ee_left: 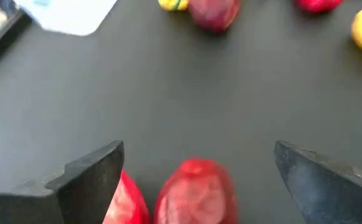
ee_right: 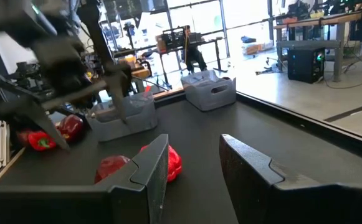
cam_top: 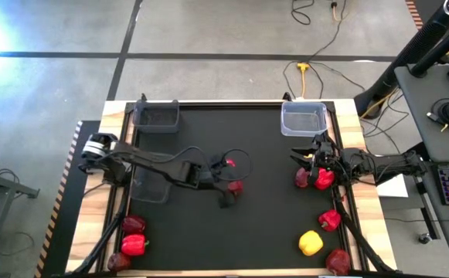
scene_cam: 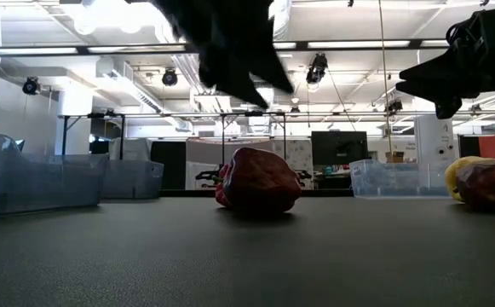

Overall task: Sort produce into baskets
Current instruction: Put the apple into the transparent bin

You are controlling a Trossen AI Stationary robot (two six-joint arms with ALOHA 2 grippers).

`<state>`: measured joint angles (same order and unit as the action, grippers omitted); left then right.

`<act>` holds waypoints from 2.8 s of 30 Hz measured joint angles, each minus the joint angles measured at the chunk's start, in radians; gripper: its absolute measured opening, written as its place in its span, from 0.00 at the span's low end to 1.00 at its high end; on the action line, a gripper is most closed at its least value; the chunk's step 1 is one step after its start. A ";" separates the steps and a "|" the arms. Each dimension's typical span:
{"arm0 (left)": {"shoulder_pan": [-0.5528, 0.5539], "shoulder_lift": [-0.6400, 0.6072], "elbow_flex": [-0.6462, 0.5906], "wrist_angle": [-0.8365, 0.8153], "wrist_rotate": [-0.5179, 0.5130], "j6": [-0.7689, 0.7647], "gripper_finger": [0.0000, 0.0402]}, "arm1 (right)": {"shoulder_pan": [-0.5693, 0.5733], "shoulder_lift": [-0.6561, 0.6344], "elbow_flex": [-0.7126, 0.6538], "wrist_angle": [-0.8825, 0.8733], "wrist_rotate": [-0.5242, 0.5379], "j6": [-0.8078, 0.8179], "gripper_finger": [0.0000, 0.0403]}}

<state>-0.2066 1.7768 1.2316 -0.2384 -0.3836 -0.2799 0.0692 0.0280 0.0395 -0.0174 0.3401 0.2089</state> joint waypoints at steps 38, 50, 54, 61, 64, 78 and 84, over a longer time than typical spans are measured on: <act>-0.020 0.165 -0.208 0.434 -0.009 0.003 0.85 | 0.000 0.000 0.000 0.000 0.000 0.000 0.33; -0.021 0.174 -0.162 0.444 -0.061 0.061 0.73 | 0.000 0.000 0.000 0.000 0.000 0.000 0.33; 0.019 0.164 -0.018 0.424 -0.108 0.232 0.75 | 0.000 0.000 0.000 0.000 0.000 0.000 0.33; 0.172 0.215 0.135 0.418 -0.099 0.323 0.75 | 0.000 0.000 0.000 0.000 0.000 0.000 0.33; 0.244 0.277 0.147 0.423 -0.053 0.283 0.75 | 0.000 0.000 0.000 0.000 0.000 0.000 0.33; 0.376 0.421 0.146 0.490 0.104 0.190 0.81 | 0.000 0.000 0.000 0.000 0.000 0.000 0.33; 0.379 0.386 0.159 0.417 0.119 0.192 0.89 | 0.000 0.000 0.000 0.000 -0.001 0.000 0.33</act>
<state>0.1722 2.1631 1.3910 0.1787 -0.2650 -0.0878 0.0695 0.0277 0.0396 -0.0174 0.3394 0.2089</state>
